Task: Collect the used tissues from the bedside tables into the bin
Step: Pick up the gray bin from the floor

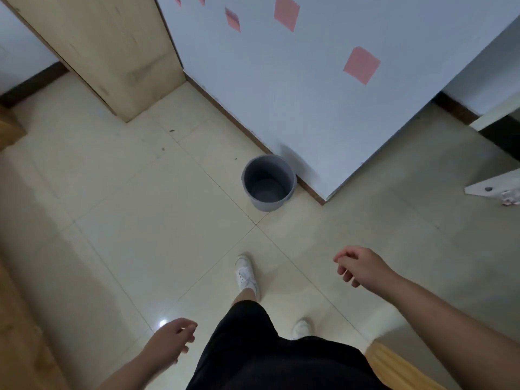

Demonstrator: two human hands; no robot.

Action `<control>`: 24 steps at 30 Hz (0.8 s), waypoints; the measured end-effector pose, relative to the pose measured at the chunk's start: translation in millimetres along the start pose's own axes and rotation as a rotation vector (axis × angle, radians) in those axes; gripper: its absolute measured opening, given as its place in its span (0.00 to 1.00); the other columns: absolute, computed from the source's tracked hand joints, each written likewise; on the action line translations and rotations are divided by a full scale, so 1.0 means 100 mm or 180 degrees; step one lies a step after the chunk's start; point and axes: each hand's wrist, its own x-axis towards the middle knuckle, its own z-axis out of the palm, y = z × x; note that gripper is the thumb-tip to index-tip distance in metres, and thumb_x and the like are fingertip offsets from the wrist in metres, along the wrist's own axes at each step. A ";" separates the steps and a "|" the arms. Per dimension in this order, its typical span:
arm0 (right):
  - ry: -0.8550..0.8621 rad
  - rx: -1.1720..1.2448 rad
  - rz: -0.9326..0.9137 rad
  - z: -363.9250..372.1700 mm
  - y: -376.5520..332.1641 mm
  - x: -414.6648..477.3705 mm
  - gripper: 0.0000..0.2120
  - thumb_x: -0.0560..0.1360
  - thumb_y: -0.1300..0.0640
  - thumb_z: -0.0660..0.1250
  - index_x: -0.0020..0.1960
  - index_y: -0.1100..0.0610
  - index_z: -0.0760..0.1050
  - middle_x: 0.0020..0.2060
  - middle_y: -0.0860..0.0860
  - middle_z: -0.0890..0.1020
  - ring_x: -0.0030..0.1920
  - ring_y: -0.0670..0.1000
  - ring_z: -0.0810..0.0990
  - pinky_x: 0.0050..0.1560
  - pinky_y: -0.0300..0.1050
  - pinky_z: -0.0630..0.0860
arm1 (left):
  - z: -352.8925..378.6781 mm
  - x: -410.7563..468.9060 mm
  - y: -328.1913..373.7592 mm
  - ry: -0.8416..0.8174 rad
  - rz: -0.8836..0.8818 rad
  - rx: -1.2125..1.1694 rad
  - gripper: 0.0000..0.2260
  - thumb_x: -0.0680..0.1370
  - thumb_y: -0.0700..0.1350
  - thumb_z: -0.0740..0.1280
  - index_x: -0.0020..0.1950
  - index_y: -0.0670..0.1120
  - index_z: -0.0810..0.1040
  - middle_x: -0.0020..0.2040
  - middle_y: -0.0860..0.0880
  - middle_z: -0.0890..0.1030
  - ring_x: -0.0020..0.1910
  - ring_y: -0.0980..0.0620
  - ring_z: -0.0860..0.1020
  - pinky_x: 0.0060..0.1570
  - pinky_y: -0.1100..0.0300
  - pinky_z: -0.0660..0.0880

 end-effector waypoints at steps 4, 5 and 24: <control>0.0024 -0.0016 0.0231 0.04 -0.22 0.21 0.08 0.79 0.61 0.65 0.46 0.56 0.83 0.35 0.53 0.85 0.32 0.51 0.81 0.31 0.44 0.76 | -0.55 0.35 0.75 -0.0069 0.0238 0.0051 0.07 0.84 0.48 0.66 0.54 0.52 0.84 0.47 0.49 0.88 0.42 0.49 0.85 0.36 0.60 0.76; 0.0017 -0.0058 0.0295 0.04 -0.24 0.23 0.08 0.79 0.61 0.65 0.46 0.55 0.83 0.35 0.53 0.85 0.32 0.50 0.81 0.30 0.44 0.76 | -0.69 0.41 0.96 -0.0077 0.0292 0.0017 0.07 0.85 0.48 0.66 0.55 0.52 0.83 0.48 0.49 0.88 0.43 0.48 0.85 0.37 0.59 0.76; -0.0291 -0.0787 0.0520 -1.00 -1.14 2.19 0.07 0.77 0.53 0.66 0.44 0.49 0.82 0.37 0.50 0.87 0.33 0.47 0.82 0.31 0.40 0.75 | -1.12 1.49 3.28 -0.0063 0.0416 -0.0471 0.08 0.85 0.48 0.64 0.58 0.53 0.83 0.50 0.48 0.87 0.46 0.48 0.85 0.40 0.56 0.79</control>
